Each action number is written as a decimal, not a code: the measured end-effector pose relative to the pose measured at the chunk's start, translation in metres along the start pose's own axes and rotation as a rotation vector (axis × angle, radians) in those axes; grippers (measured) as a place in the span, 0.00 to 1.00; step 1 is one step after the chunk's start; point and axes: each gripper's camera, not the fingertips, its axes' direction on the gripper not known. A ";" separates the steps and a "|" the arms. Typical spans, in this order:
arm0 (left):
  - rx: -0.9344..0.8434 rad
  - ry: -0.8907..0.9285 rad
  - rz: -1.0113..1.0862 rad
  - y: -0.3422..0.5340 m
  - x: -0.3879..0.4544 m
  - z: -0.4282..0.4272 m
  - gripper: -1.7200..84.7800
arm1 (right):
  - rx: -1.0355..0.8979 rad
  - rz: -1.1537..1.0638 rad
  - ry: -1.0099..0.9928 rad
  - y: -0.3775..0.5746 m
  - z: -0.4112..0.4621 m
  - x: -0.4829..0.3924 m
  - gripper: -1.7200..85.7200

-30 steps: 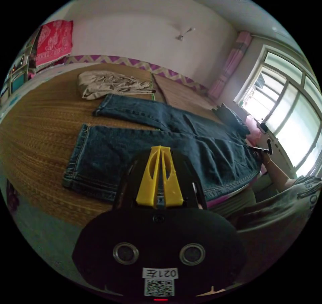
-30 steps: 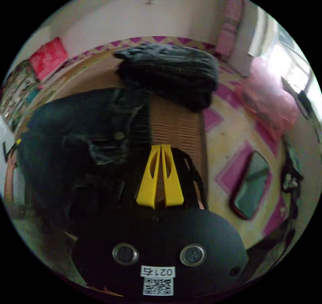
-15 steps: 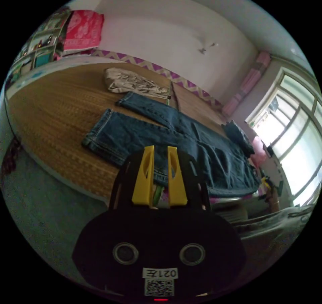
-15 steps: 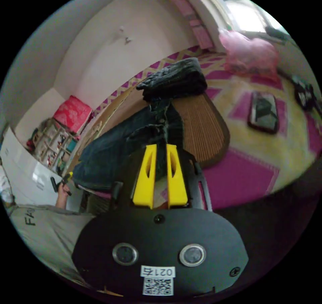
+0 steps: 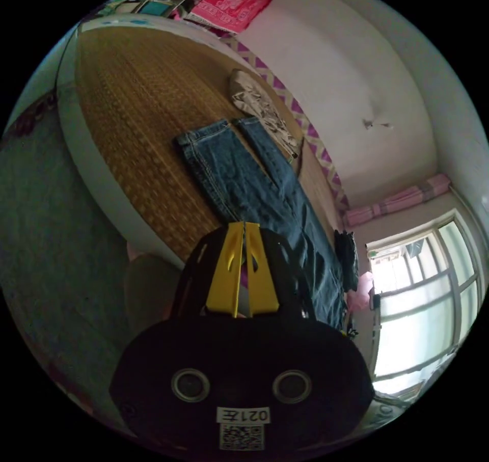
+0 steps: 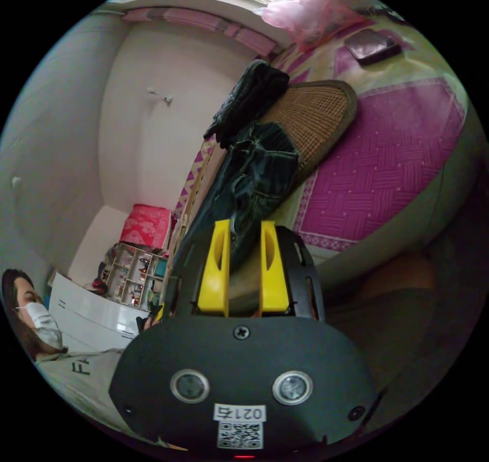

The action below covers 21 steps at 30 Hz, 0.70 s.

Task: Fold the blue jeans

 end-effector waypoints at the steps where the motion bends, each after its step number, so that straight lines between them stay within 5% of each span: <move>1: -0.003 0.015 -0.011 -0.002 -0.003 0.000 0.03 | 0.003 0.001 0.004 -0.001 -0.001 0.000 0.12; 8: 0.012 0.165 -0.096 -0.022 -0.035 -0.006 0.11 | 0.029 0.028 0.012 -0.009 -0.009 0.007 0.12; 21: 0.020 0.121 -0.112 -0.029 -0.045 -0.004 0.13 | 0.012 0.052 -0.011 -0.009 -0.001 0.026 0.11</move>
